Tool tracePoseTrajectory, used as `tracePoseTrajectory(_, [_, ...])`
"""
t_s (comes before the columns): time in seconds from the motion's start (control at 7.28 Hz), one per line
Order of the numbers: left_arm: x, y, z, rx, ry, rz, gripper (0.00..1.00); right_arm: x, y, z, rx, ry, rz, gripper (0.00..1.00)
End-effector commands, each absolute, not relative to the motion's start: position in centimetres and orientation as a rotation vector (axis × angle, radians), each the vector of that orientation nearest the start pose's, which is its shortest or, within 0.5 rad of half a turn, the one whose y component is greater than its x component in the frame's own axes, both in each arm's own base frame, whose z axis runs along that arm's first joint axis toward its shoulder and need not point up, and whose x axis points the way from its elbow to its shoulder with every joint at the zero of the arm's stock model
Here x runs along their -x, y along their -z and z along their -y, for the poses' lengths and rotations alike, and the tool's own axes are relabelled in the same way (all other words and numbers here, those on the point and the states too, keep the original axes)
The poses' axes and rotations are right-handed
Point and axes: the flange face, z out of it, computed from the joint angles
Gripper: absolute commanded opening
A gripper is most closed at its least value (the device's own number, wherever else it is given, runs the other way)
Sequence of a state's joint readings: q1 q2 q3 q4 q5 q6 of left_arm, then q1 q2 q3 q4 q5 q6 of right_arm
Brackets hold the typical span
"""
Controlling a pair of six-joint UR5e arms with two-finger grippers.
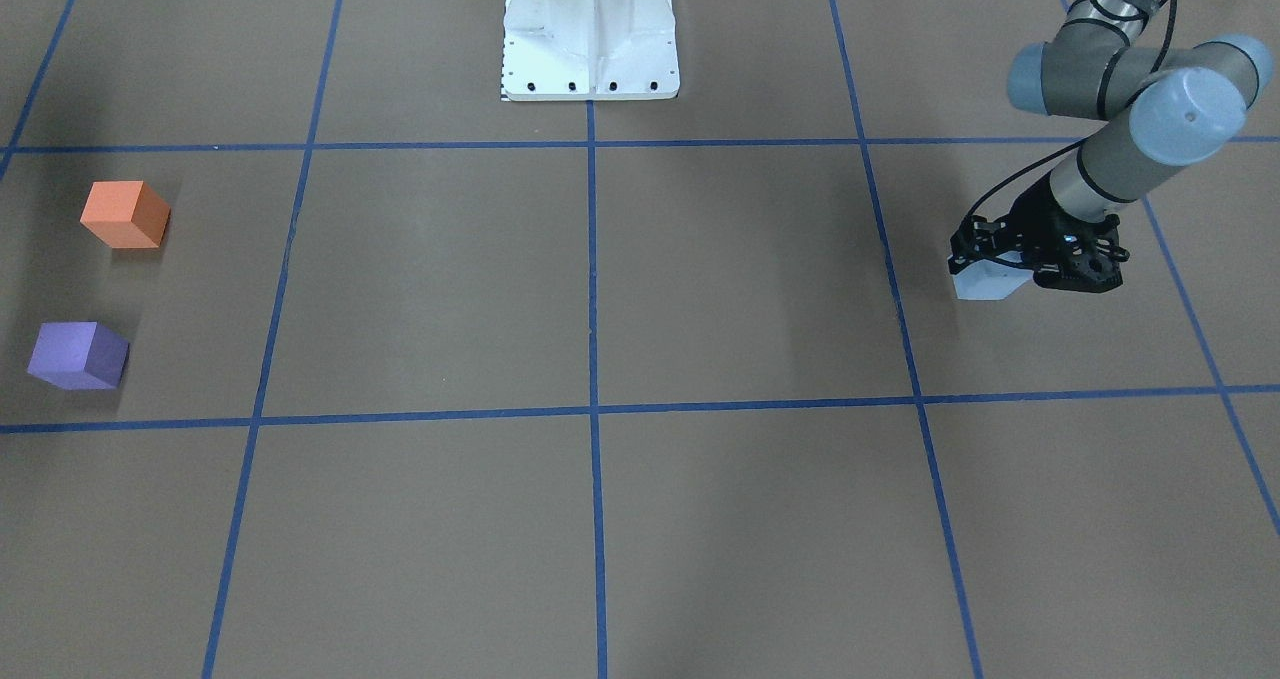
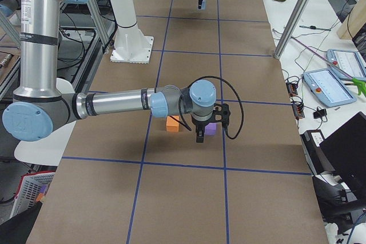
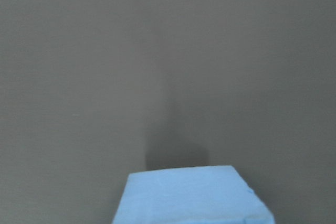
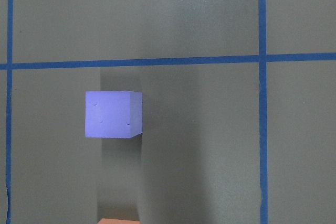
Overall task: Place blue block between orange and purple blocks
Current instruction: 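Carry the light-blue cube with the left gripper toward the table center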
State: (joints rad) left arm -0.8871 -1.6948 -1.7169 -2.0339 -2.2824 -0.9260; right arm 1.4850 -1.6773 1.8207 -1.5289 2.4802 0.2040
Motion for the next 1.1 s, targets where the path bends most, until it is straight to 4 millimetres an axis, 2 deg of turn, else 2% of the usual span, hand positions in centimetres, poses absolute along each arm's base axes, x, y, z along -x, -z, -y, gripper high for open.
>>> tracePoseTrajectory(0.0, [-43.0,-30.7,45.1,0.074,0.009,-1.114,0.00,-1.6,-56.9,45.6,-0.044,-0.023,0.923,1.00])
tracePoseTrajectory(0.14, [-49.3,-25.2,44.0,0.065,0.027,-1.121,0.00,-1.5,-56.7,45.7,-0.047,-0.019,0.923,1.00])
tracePoseTrajectory(0.27, [-53.8,-20.4,44.2,0.047,0.020,-1.105,0.00,-1.4,-56.5,46.0,-0.052,-0.015,0.922,1.00])
tracePoseTrajectory(0.41, [-59.3,-15.1,45.2,0.023,0.017,-1.094,0.00,-1.3,-56.5,46.1,-0.051,-0.013,0.922,1.00])
tracePoseTrajectory(0.55, [-65.7,-10.2,45.9,0.036,0.059,-1.062,0.00,-1.3,-56.2,46.2,-0.069,-0.004,0.926,1.00])
tracePoseTrajectory(0.69, [-70.7,-5.7,45.2,0.010,0.110,-1.030,0.00,-1.3,-56.1,46.2,-0.086,0.005,0.927,1.00])
tracePoseTrajectory(0.82, [-73.3,-4.1,43.8,-0.043,0.123,-1.007,0.00,-1.2,-56.0,46.2,-0.088,0.009,0.928,1.00])
tracePoseTrajectory(0.96, [-74.8,-3.4,42.2,-0.056,0.111,-1.008,0.00,-1.0,-55.8,46.2,-0.092,0.014,0.928,1.00])
